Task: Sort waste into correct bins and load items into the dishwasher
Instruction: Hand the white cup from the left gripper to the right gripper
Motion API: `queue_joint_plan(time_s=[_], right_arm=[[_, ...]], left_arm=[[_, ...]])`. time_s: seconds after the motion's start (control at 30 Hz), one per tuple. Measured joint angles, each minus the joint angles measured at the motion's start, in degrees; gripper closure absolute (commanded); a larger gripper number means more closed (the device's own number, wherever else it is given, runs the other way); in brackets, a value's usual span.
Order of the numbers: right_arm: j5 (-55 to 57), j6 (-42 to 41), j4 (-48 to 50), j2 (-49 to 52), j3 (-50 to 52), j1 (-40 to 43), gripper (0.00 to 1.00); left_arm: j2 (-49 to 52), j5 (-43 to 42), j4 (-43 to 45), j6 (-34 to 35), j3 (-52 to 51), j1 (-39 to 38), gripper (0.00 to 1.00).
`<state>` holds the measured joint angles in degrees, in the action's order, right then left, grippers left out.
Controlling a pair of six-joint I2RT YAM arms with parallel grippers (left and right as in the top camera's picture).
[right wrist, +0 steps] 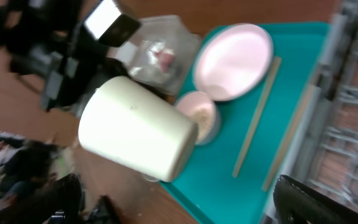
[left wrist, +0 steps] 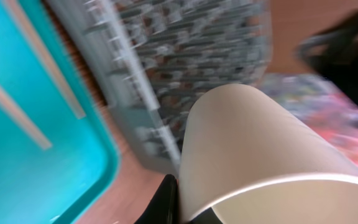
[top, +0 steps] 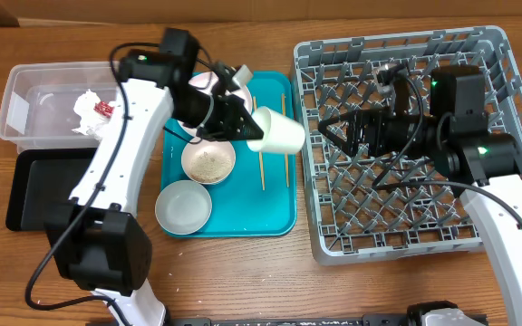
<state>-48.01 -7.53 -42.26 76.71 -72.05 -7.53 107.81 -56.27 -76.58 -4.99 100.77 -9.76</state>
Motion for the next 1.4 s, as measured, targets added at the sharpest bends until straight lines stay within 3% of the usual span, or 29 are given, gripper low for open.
queue_joint_plan(time_s=[0.2, 0.4, 0.77, 1.07, 1.2, 1.3, 1.4], right_arm=[[-10.5, -0.4, 7.1, 1.7, 0.0, 0.0, 0.0], [-14.2, -2.4, 10.8, 3.2, 0.0, -0.6, 0.03], [-15.1, -4.5, 21.3, 4.3, 0.0, -8.9, 0.12], [-15.3, -4.7, 23.8, 4.3, 0.0, -9.0, 0.17], [-15.1, -4.6, 24.5, 4.3, 0.0, -8.9, 0.25], [-15.7, -4.7, 25.1, 4.3, 0.0, -8.7, 0.38], [-16.0, -4.9, 26.1, 4.3, 0.0, -8.6, 0.45]], left_arm=[[0.0, -13.7, 0.0, -2.8, 0.0, 1.6, 0.96], [0.0, -22.6, 0.1, -4.3, 0.0, 1.6, 0.96], [0.0, -27.4, -0.3, -4.7, 0.0, 1.4, 0.96], [0.0, -28.2, -1.6, -5.3, 0.0, 0.7, 0.96], [0.0, -28.6, -1.6, -5.6, 0.0, 0.7, 0.96], [0.0, -29.4, -1.6, -5.7, 0.0, 0.7, 0.94], [0.0, -30.0, -1.6, -6.1, 0.0, 0.8, 0.78]])
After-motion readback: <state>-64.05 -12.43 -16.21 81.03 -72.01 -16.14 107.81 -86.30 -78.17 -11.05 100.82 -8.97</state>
